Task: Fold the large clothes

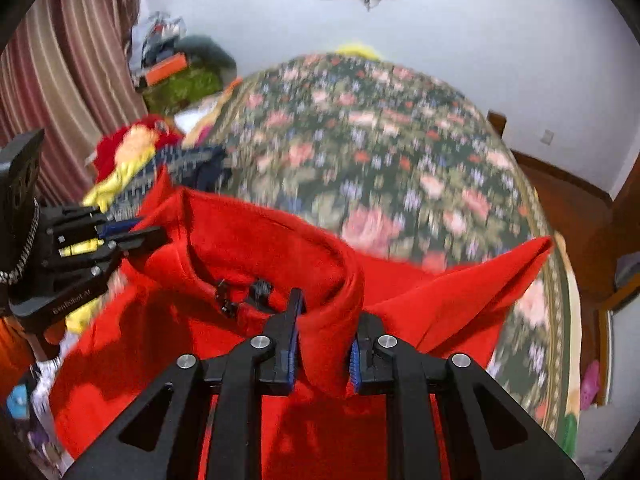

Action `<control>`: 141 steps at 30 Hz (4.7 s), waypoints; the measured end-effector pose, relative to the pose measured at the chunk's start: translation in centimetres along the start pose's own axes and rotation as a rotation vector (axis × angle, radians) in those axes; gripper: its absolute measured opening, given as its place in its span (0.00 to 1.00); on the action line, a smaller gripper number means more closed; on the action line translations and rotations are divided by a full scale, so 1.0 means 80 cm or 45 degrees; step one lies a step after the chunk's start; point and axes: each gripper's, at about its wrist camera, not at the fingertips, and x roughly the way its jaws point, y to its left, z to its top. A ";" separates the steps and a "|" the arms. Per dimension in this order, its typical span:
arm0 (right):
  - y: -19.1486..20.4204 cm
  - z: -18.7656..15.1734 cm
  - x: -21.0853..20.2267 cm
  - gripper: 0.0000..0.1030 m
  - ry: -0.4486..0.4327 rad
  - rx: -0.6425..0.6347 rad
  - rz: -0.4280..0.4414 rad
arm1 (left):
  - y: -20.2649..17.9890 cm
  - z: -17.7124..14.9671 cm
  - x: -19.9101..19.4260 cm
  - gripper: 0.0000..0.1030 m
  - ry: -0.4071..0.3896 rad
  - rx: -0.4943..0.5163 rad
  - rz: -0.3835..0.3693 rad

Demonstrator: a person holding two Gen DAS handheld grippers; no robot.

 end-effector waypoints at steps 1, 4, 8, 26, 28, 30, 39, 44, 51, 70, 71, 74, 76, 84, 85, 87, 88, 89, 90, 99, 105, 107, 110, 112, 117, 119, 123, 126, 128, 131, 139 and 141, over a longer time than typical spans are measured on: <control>0.002 -0.012 0.004 0.15 0.025 -0.004 -0.019 | -0.004 -0.013 0.002 0.09 0.026 0.007 -0.002; 0.005 -0.036 0.018 0.15 0.128 0.015 -0.038 | -0.012 -0.041 0.007 0.10 0.088 0.008 -0.029; 0.006 -0.059 0.025 0.17 0.218 0.036 -0.067 | -0.023 -0.075 0.015 0.11 0.169 -0.015 -0.041; -0.040 -0.063 -0.080 0.35 0.065 0.132 -0.066 | 0.056 -0.091 -0.069 0.64 0.054 -0.228 0.139; -0.049 -0.053 -0.076 0.50 0.046 0.157 -0.091 | 0.081 -0.080 -0.065 0.65 0.046 -0.289 0.185; -0.055 -0.042 -0.065 0.69 0.017 0.189 -0.130 | 0.103 -0.072 -0.051 0.66 0.058 -0.338 0.228; -0.064 -0.031 0.051 0.75 0.214 0.090 -0.314 | 0.157 -0.109 0.056 0.66 0.282 -0.602 0.288; -0.093 -0.057 0.068 0.78 0.266 0.064 -0.377 | 0.174 -0.144 0.063 0.68 0.315 -0.612 0.437; -0.149 -0.089 0.039 0.91 0.271 0.263 -0.333 | 0.213 -0.196 0.028 0.74 0.381 -0.681 0.565; -0.177 -0.097 0.030 0.91 0.233 0.716 0.157 | 0.215 -0.207 0.055 0.87 0.205 -1.203 -0.404; -0.180 -0.098 0.037 0.91 0.238 0.746 0.179 | 0.214 -0.200 0.061 0.88 0.195 -1.193 -0.416; -0.191 -0.096 0.053 0.91 0.218 0.820 0.238 | 0.220 -0.182 0.078 0.88 0.206 -1.163 -0.438; -0.192 -0.087 0.061 0.91 0.199 0.817 0.265 | 0.222 -0.167 0.091 0.88 0.221 -1.149 -0.428; -0.163 -0.048 0.098 0.41 0.215 0.632 0.153 | 0.203 -0.133 0.099 0.59 0.198 -1.016 -0.260; -0.161 -0.047 0.100 0.28 0.216 0.605 0.147 | 0.201 -0.130 0.100 0.51 0.190 -1.001 -0.269; -0.156 -0.043 0.098 0.18 0.197 0.574 0.131 | 0.188 -0.119 0.090 0.27 0.170 -0.937 -0.248; -0.154 -0.038 0.092 0.15 0.167 0.549 0.126 | 0.182 -0.112 0.087 0.21 0.161 -0.899 -0.224; -0.152 -0.035 0.085 0.15 0.138 0.534 0.116 | 0.174 -0.102 0.081 0.15 0.143 -0.837 -0.186; -0.151 -0.029 0.075 0.14 0.103 0.519 0.112 | 0.165 -0.093 0.070 0.14 0.101 -0.771 -0.168; -0.138 0.044 0.008 0.12 -0.113 0.346 0.055 | 0.136 -0.007 -0.008 0.11 -0.179 -0.510 -0.136; -0.160 0.106 0.002 0.12 -0.231 0.332 -0.049 | 0.144 0.059 0.012 0.11 -0.251 -0.444 -0.040; -0.175 0.119 0.021 0.12 -0.220 0.344 -0.096 | 0.155 0.069 0.040 0.12 -0.209 -0.463 -0.024; -0.194 0.124 0.071 0.12 -0.132 0.351 -0.150 | 0.183 0.075 0.099 0.13 -0.094 -0.523 0.021; -0.207 0.118 0.106 0.12 -0.069 0.364 -0.195 | 0.201 0.068 0.132 0.15 -0.013 -0.575 0.025; -0.228 0.091 0.166 0.13 0.010 0.357 -0.220 | 0.230 0.037 0.179 0.33 0.079 -0.668 -0.034; -0.227 0.084 0.174 0.21 0.020 0.303 -0.257 | 0.227 0.030 0.181 0.49 0.093 -0.638 0.017; -0.218 0.081 0.166 0.86 0.028 0.207 -0.571 | 0.228 0.024 0.172 0.79 0.173 -0.575 0.226; -0.215 0.076 0.137 0.86 0.026 0.194 -0.535 | 0.232 0.017 0.142 0.79 0.165 -0.546 0.231; -0.216 0.068 0.111 0.86 0.038 0.241 -0.422 | 0.234 0.009 0.118 0.79 0.163 -0.536 0.221; -0.211 0.049 0.069 0.86 0.053 0.327 -0.279 | 0.230 -0.014 0.077 0.79 0.162 -0.527 0.202; -0.166 -0.046 -0.022 0.87 0.117 0.456 -0.036 | 0.199 -0.131 0.011 0.79 0.320 -0.580 0.032; -0.154 -0.073 -0.037 0.87 0.133 0.471 0.001 | 0.190 -0.160 0.005 0.79 0.357 -0.617 -0.036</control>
